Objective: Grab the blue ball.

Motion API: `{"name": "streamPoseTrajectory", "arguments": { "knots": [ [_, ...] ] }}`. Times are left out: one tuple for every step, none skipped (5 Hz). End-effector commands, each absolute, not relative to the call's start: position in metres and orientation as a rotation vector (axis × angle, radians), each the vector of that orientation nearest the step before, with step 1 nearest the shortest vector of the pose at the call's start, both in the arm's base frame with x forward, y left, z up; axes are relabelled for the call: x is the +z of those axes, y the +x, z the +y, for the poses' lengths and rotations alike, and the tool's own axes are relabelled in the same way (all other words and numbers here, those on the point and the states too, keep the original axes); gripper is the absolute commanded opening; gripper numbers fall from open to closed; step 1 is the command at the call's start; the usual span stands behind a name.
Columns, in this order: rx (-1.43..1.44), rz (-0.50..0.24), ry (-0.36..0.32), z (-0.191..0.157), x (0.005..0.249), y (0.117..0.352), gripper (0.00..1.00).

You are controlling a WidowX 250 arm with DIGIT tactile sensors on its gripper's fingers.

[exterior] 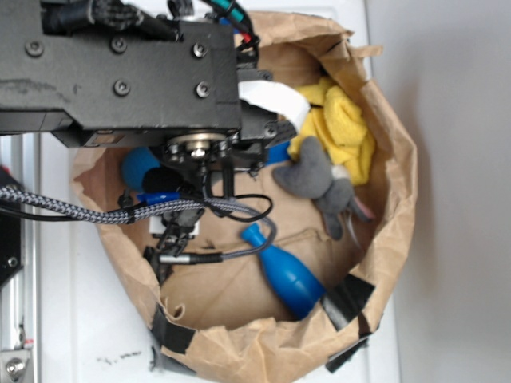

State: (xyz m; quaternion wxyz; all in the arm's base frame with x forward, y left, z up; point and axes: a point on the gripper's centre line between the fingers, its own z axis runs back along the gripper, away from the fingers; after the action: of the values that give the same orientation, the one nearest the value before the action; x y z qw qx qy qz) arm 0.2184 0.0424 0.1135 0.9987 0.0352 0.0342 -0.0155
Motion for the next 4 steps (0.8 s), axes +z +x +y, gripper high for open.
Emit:
{"name": "streamPoseTrajectory", "arguments": {
  "knots": [
    [-0.045,0.025,0.114,0.045,0.109,0.214,1.00],
    [-0.050,0.040,0.108,0.050,0.107,0.213,1.00],
    [-0.058,0.063,0.115,0.056,0.105,0.210,1.00],
    [-0.070,0.042,0.098,0.057,0.100,0.207,1.00]
  ]
}}
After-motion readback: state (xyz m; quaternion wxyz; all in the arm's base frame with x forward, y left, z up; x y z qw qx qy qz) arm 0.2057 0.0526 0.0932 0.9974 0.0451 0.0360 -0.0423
